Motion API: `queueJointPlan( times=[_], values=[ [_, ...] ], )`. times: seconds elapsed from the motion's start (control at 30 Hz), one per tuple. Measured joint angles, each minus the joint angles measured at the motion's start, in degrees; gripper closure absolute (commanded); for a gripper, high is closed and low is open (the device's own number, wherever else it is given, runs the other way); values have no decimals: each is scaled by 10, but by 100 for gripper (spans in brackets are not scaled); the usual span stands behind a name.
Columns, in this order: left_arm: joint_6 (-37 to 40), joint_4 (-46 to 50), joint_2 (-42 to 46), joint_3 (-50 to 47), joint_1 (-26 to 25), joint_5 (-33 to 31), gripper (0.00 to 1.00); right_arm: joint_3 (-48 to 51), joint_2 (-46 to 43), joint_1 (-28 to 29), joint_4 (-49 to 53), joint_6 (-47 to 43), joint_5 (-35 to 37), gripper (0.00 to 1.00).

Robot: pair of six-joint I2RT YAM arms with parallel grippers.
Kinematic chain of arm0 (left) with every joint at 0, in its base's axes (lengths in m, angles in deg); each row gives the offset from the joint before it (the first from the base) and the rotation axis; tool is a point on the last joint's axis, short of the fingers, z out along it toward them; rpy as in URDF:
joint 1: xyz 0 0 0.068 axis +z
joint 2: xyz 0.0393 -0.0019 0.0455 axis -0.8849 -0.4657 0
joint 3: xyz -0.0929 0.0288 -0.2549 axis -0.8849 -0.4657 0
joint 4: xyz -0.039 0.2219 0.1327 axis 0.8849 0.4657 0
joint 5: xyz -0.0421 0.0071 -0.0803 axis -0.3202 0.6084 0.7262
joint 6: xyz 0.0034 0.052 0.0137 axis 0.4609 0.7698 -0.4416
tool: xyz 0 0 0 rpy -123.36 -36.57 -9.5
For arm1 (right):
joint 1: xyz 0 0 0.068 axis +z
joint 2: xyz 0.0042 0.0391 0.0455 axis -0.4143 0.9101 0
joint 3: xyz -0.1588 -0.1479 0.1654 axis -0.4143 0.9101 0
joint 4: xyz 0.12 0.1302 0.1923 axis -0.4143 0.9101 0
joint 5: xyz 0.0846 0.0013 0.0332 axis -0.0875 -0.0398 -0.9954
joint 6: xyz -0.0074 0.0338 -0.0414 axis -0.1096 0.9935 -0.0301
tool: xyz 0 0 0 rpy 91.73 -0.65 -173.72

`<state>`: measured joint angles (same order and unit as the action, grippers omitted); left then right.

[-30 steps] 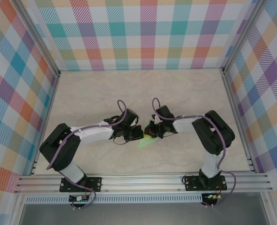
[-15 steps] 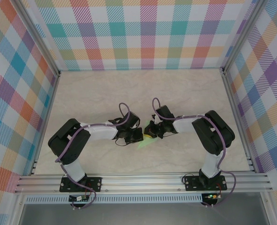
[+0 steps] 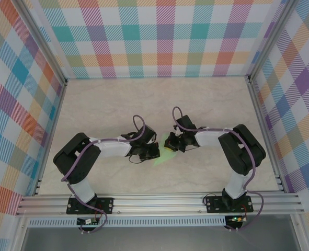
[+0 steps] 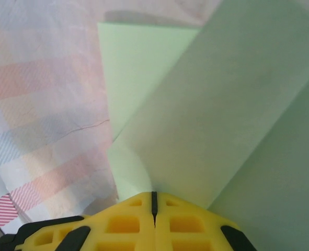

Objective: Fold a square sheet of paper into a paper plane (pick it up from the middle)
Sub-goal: Fourth fold the wing at the center of the table.

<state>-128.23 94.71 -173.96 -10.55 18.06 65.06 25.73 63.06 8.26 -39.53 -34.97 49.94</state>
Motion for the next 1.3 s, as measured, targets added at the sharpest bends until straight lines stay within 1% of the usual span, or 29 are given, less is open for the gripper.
queueJointPlan(
  times=[0.33, 0.53, 0.77, 0.9, 1.03, 1.17, 1.3],
  values=[
    [2, 0, 2, 0, -8, -18, 100, 13, 5, -6, -24, 1, -9, 97],
    [4, 0, 3, -1, -11, -23, 100, 15, -3, -13, -21, 0, -12, 95],
    [4, 0, 3, -1, -11, -23, 100, 15, -92, -43, 47, -28, 34, 93],
    [4, 0, 2, -1, -11, -23, 100, 19, -118, -49, 41, -35, 26, 93],
    [4, 0, 1, -1, -11, -23, 100, 26, -106, -38, 25, -35, -1, 94],
    [4, 0, 1, 0, -11, -23, 100, 25, -67, -17, 0, -31, -18, 95],
    [4, 0, 0, 0, -11, -23, 100, 25, -27, -10, -19, -29, -27, 95]
  ],
)
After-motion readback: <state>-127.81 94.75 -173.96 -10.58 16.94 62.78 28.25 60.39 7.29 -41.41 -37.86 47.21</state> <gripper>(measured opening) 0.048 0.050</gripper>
